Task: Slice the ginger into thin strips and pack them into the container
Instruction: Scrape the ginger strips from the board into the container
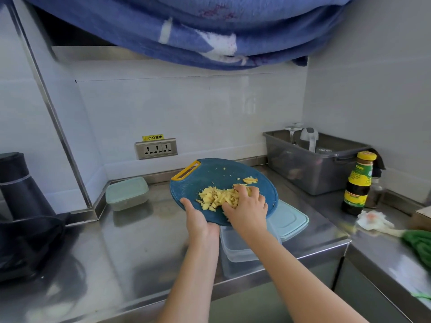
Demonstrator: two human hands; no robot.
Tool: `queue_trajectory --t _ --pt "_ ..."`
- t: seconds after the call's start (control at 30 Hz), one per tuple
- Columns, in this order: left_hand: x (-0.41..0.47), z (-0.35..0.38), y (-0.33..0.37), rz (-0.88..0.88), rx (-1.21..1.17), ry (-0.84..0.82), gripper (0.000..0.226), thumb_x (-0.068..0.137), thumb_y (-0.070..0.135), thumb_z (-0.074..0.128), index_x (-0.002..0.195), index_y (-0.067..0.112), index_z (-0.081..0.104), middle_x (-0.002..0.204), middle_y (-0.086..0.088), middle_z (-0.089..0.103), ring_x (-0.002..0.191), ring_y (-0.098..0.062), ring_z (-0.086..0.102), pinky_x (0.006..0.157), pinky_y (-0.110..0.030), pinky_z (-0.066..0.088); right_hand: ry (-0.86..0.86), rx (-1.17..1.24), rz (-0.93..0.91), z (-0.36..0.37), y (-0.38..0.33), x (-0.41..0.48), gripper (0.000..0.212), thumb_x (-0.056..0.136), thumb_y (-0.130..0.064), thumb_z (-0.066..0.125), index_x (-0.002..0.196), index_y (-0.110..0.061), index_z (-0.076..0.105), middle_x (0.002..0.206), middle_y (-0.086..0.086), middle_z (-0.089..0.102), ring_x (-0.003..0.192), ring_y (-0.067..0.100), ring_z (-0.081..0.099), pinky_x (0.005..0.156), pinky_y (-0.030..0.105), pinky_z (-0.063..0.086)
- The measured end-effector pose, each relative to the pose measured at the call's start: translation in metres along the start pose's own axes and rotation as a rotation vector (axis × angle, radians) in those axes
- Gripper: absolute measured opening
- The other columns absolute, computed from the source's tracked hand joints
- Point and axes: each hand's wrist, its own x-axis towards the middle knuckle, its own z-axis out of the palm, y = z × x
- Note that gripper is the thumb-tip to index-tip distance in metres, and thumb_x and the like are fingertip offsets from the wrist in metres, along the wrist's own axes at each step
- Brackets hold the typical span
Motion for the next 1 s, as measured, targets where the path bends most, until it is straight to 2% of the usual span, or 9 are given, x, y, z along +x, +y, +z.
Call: queue_trajectory --t 0.07,0.2,0.47,0.57,0.67,0.83,1.0 --pt "0.001 -0.001 -0.005 -0.009 0.001 0.028 0.047 0.098 0.056 0.031 0.12 0.021 0.054 0.114 -0.007 0.06 0.084 -0.024 0.06 0.07 -0.043 0.047 0.002 0.007 -0.002 -0.001 0.006 0.001 0.054 0.086 -0.039 0.055 0.135 -0.025 0.041 0.135 0.005 0.035 0.12 0.029 0.036 0.105 0.039 0.029" --pt "0.006 -0.003 -0.009 -0.003 -0.002 0.059 0.053 0.096 0.058 0.035 0.129 0.02 0.052 0.126 -0.009 0.059 0.088 -0.028 0.06 0.082 -0.047 0.047 0.011 0.026 -0.026 -0.002 0.02 -0.002 0.049 0.087 -0.033 0.056 0.131 -0.018 0.041 0.129 0.005 0.037 0.115 0.026 0.036 0.098 0.035 0.032" --pt "0.018 -0.006 -0.001 0.063 0.016 0.086 0.051 0.094 0.058 0.04 0.129 0.023 0.051 0.129 -0.006 0.058 0.09 -0.025 0.062 0.086 -0.048 0.05 -0.01 -0.038 -0.095 -0.006 0.032 -0.006 0.043 0.09 -0.03 0.054 0.128 -0.016 0.041 0.13 0.006 0.037 0.117 0.026 0.035 0.097 0.034 0.036" --pt "0.02 -0.005 0.002 0.071 0.017 0.058 0.047 0.095 0.057 0.039 0.125 0.023 0.052 0.131 -0.007 0.058 0.102 -0.028 0.061 0.094 -0.051 0.047 -0.017 -0.047 -0.125 -0.013 0.037 -0.011 0.043 0.091 -0.03 0.052 0.13 -0.017 0.04 0.13 0.004 0.036 0.118 0.024 0.033 0.099 0.032 0.035" --pt "0.02 -0.009 0.005 0.071 0.009 0.04 0.049 0.096 0.056 0.039 0.129 0.023 0.052 0.131 -0.006 0.058 0.109 -0.029 0.06 0.097 -0.052 0.046 -0.019 -0.042 -0.191 -0.018 0.038 -0.019 0.041 0.092 -0.028 0.052 0.129 -0.019 0.039 0.13 0.002 0.036 0.119 0.021 0.031 0.1 0.03 0.032" --pt "0.02 -0.015 0.012 0.085 0.005 0.05 0.051 0.094 0.056 0.042 0.132 0.022 0.05 0.129 -0.005 0.059 0.099 -0.026 0.062 0.091 -0.05 0.049 -0.079 -0.052 -0.264 -0.019 0.04 -0.031 0.04 0.092 -0.026 0.053 0.128 -0.022 0.038 0.131 0.0 0.033 0.119 0.02 0.031 0.1 0.03 0.034" --pt "0.021 -0.02 0.021 0.126 0.003 0.085 0.051 0.095 0.054 0.043 0.135 0.023 0.047 0.133 -0.004 0.057 0.098 -0.023 0.061 0.096 -0.049 0.047 -0.15 -0.084 -0.281 -0.017 0.045 -0.033 0.037 0.092 -0.031 0.057 0.124 -0.023 0.039 0.128 0.0 0.035 0.117 0.021 0.036 0.096 0.03 0.038"
